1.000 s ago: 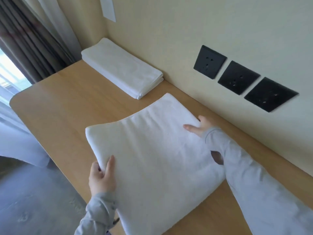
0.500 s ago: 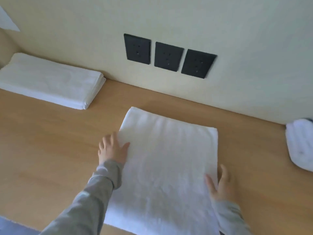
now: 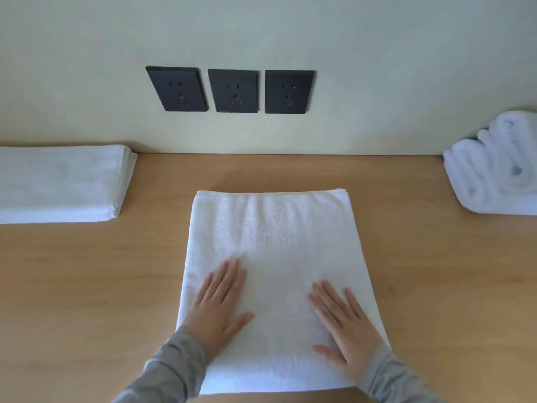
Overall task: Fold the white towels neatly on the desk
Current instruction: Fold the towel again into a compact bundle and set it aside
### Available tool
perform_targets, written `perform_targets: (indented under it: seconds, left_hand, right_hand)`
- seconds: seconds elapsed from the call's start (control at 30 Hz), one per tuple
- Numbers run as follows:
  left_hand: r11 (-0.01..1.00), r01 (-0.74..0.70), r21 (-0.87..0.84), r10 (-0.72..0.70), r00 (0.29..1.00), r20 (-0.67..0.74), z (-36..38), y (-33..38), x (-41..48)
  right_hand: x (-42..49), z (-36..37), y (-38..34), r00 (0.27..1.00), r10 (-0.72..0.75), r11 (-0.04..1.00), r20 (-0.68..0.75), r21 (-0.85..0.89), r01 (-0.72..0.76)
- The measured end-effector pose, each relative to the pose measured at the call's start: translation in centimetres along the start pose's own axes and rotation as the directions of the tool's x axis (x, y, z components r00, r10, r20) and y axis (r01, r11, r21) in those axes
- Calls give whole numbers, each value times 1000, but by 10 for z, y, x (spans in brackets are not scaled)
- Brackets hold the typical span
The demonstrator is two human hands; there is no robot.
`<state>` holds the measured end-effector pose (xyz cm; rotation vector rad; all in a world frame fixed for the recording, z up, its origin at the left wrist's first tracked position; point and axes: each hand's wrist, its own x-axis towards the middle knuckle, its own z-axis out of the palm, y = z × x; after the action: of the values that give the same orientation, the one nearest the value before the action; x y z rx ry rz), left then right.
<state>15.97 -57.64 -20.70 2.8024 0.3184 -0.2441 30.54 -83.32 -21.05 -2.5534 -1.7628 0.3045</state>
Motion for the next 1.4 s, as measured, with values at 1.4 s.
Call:
perform_targets:
  seconds: [1.4]
  left_hand:
    - [-36, 491, -871, -437, 776, 455, -113, -109, 144]
  right_hand:
    - [170, -82, 141, 667, 717, 201, 202, 857, -475]
